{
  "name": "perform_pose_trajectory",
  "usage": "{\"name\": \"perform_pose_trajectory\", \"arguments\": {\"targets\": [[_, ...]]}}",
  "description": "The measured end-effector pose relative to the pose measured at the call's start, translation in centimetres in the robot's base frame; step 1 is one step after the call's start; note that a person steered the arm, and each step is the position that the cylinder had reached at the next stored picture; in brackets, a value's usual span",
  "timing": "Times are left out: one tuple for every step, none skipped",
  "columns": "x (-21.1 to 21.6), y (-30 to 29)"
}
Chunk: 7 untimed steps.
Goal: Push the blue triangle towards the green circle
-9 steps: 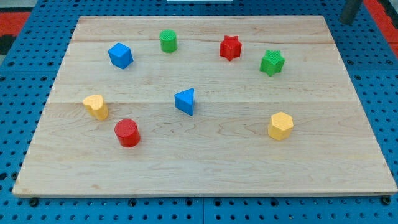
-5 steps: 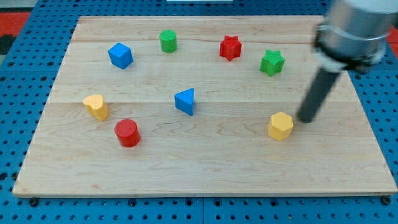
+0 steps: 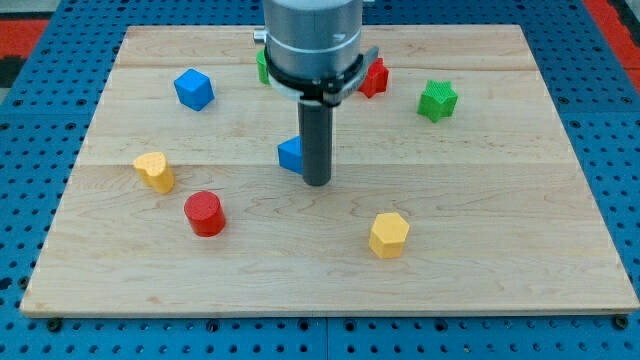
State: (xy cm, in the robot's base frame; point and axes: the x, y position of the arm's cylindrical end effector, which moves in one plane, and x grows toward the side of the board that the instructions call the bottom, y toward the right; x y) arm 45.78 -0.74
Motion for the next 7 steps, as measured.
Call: {"name": "perform_pose_trajectory", "arguments": {"targets": [[-0.69,-0.40],[-0.77,-0.40],[-0.77,-0.05],[-0.77,0.11],[-0.75,0.11],[-0.59,0.11],[-0.54,0.11]]}}
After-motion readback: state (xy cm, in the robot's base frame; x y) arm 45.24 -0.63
